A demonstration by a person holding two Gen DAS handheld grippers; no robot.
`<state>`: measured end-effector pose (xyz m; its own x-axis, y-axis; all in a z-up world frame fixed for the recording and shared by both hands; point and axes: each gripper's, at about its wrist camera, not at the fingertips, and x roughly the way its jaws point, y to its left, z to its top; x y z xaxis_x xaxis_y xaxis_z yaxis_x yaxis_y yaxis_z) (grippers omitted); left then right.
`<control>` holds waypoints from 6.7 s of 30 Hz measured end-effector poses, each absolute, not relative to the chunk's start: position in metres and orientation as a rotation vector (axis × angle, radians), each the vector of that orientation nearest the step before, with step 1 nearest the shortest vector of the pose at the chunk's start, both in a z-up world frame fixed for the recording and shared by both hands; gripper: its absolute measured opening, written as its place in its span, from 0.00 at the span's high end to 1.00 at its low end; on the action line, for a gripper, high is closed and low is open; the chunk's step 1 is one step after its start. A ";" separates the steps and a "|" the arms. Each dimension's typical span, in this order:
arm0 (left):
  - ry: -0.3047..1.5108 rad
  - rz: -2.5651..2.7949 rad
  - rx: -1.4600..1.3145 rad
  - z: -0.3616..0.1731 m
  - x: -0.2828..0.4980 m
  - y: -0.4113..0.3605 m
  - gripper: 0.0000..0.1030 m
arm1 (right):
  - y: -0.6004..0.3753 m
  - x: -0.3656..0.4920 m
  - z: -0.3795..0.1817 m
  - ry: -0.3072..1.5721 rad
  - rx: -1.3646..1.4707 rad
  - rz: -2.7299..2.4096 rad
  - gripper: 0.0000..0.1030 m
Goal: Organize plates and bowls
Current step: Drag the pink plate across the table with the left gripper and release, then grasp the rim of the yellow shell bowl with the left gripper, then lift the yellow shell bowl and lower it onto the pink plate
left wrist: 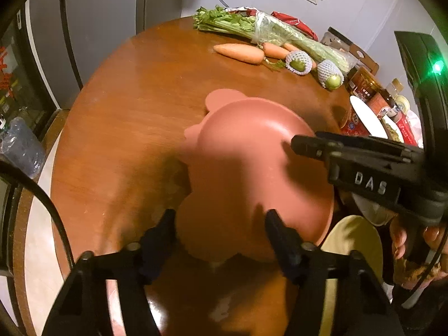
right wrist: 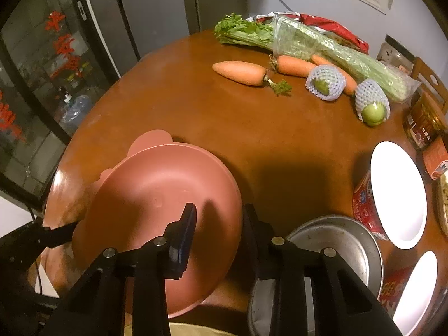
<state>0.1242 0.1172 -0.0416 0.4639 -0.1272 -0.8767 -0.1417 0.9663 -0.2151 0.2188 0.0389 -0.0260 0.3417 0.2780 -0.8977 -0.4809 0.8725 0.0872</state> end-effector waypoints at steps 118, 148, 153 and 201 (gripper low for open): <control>1.098 -0.089 -0.032 -0.043 0.055 0.032 0.34 | -0.082 0.018 -0.007 1.103 -0.015 0.442 0.54; 1.059 -0.027 -0.171 -0.043 0.056 0.095 0.34 | -0.037 0.044 -0.014 1.124 -0.087 0.497 0.53; 1.057 -0.041 -0.169 -0.043 0.053 0.092 0.34 | -0.038 0.066 -0.019 1.117 -0.073 0.477 0.53; 0.928 0.000 -0.202 0.030 0.120 0.134 0.57 | 0.017 0.135 0.047 0.923 -0.064 0.526 0.72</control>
<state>0.1200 0.1341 0.0304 0.6010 -0.0872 -0.7945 -0.0870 0.9810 -0.1734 0.1352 0.0168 0.0473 0.4869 0.4053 -0.7737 -0.4593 0.8723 0.1678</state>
